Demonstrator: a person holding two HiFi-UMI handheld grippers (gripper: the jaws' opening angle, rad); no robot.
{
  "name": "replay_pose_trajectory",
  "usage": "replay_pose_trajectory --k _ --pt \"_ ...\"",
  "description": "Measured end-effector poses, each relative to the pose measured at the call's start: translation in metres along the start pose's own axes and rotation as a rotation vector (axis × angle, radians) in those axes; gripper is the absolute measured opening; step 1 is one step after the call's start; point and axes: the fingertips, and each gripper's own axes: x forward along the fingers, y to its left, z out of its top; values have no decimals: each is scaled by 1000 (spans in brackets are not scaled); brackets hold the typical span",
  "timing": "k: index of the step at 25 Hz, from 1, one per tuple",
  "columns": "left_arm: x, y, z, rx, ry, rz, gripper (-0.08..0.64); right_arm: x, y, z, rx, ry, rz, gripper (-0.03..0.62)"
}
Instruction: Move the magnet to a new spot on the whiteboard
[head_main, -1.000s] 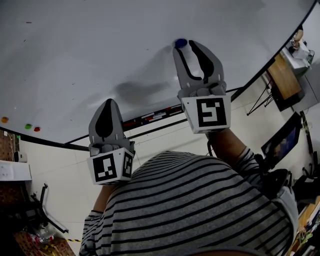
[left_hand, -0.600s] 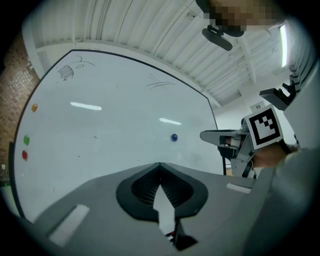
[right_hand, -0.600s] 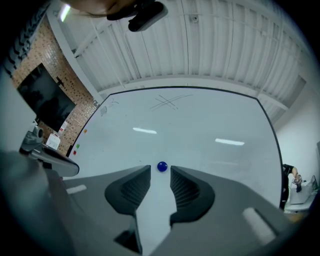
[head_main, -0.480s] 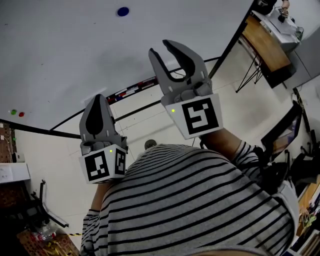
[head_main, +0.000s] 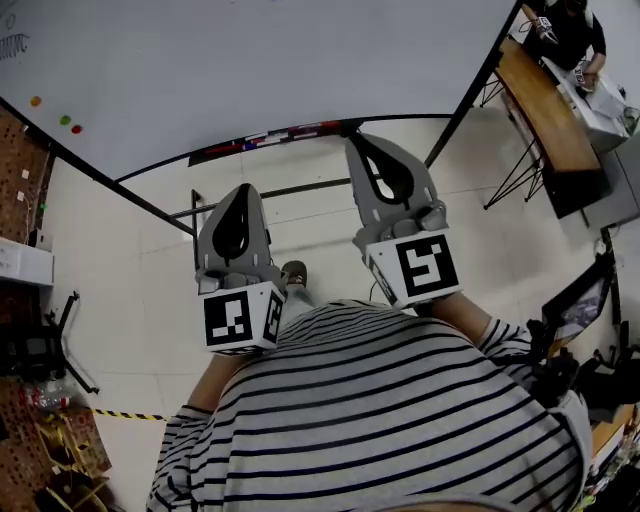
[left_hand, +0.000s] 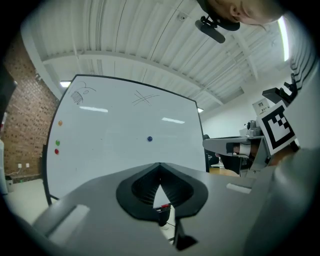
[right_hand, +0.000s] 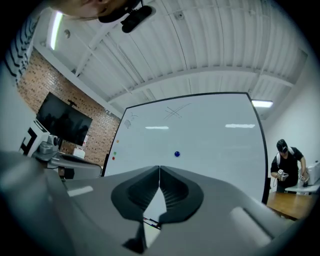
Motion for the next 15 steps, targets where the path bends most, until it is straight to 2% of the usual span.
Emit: replay_pose_trajectory --k 5,9,15 --pt "-39 -15 10 25 -13 29 15 -36 15 6 23 4 25 2" --pt "-52 -11 17 30 -18 41 15 -46 26 10 8 7 38 2" --pt "-71 4 17 27 1 6 15 -43 55 14 -5 39 24 0"
